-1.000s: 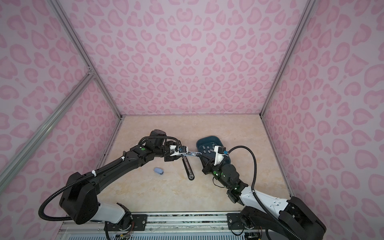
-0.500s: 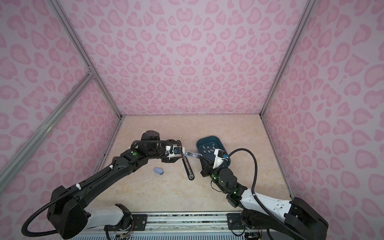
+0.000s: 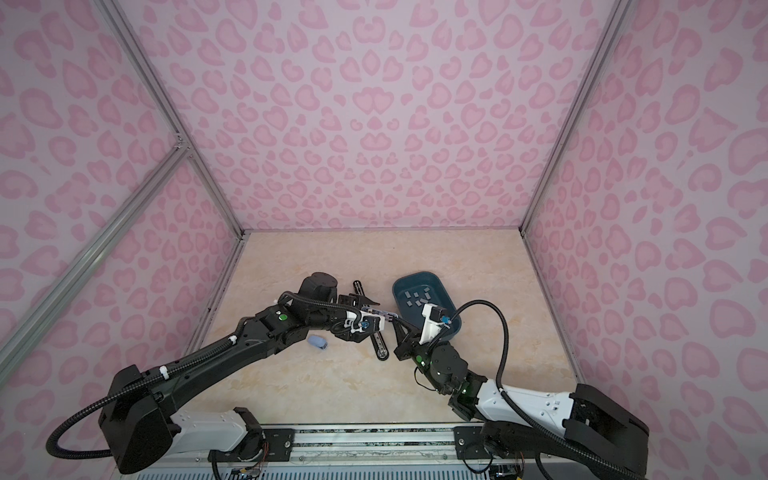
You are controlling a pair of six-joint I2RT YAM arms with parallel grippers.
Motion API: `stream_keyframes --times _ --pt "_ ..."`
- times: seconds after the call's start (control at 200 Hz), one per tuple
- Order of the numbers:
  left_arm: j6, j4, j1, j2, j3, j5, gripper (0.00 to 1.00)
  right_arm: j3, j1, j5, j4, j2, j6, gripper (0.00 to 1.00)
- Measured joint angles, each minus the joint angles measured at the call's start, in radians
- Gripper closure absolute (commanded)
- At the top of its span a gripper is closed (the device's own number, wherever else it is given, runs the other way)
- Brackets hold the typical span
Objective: Load the staples into the stapler
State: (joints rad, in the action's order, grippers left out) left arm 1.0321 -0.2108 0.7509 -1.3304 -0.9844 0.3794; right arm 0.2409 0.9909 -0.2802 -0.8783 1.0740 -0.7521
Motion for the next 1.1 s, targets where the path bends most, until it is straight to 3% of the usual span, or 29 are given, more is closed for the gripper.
stream_keyframes --times 0.34,0.435,0.565,1.025,1.1 --pt "0.000 0.003 0.009 -0.051 -0.015 -0.025 0.32 0.036 0.045 0.027 -0.117 0.141 -0.042 1.00" --pt "0.000 0.003 0.010 -0.070 -0.018 -0.035 0.37 0.036 0.061 0.033 -0.143 0.160 -0.050 1.00" --pt "0.009 0.000 0.010 -0.081 -0.022 -0.049 0.48 0.038 0.074 0.026 -0.156 0.163 -0.050 1.00" --pt "0.063 -0.004 0.009 -0.080 -0.018 -0.072 0.49 0.030 0.076 -0.026 -0.141 0.132 -0.051 1.00" --pt "0.068 -0.006 0.008 -0.076 -0.016 -0.072 0.55 0.030 0.076 -0.031 -0.141 0.132 -0.051 1.00"
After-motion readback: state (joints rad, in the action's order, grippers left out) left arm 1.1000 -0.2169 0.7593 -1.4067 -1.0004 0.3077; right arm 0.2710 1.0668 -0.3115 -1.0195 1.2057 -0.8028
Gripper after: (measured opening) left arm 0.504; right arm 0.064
